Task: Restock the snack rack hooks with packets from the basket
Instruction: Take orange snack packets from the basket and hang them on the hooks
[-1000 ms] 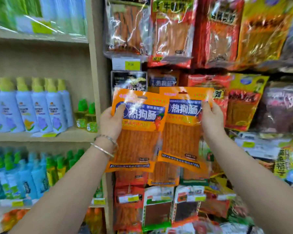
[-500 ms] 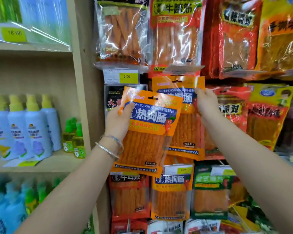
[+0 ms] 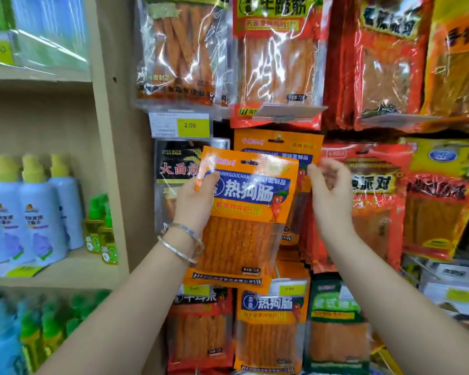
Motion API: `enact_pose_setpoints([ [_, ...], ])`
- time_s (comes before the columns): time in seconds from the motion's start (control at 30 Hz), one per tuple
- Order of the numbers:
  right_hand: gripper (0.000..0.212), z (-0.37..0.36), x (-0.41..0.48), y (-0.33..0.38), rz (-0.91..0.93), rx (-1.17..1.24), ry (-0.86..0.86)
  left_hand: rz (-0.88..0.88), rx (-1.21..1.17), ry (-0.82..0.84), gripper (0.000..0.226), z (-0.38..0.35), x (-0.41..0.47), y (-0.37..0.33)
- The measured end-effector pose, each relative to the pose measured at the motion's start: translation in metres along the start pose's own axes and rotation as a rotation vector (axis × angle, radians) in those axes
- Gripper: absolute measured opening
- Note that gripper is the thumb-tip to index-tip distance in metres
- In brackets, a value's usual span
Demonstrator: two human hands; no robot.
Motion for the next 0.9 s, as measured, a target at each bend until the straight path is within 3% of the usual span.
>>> enact_pose_setpoints([
  [0.13,0.032,-0.019,-0.008,-0.008,-0.21,0.173,0.246,-0.043,0.003,0.052,0.034,-0.022,-0.001,-0.007],
  [0.23,0.022,-0.013,0.001,-0.004,-0.188,0.178,0.199,-0.171,0.087,0.075,0.01,-0.035,0.001,-0.017],
  [0.27,0.019,-0.009,0.003,-0.001,-0.142,0.153,0.18,-0.233,0.086,0.093,0.017,-0.038,0.001,-0.022],
  [0.33,0.016,-0.001,0.007,0.006,-0.056,0.087,0.145,-0.341,0.098,0.15,0.053,-0.042,0.002,-0.033],
  [0.4,0.018,0.005,0.012,0.013,0.012,0.002,0.128,-0.443,0.21,0.189,0.066,-0.047,0.002,-0.047],
  [0.57,0.02,0.005,0.028,0.026,0.067,-0.022,0.108,-0.615,0.389,0.247,0.06,-0.063,-0.003,-0.072],
  [0.9,0.032,-0.013,0.059,0.022,0.041,-0.221,0.107,-0.558,0.353,0.26,0.063,-0.064,-0.001,-0.069],
])
Point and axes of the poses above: each hand's wrist, its own x-axis towards the middle knuckle, its own z-axis out of the back of the hand, y = z × x, the point moved 6 cm from there along x, towards the middle knuckle, and after that the axes turned 5 degrees about y, right-handed, at the moved point
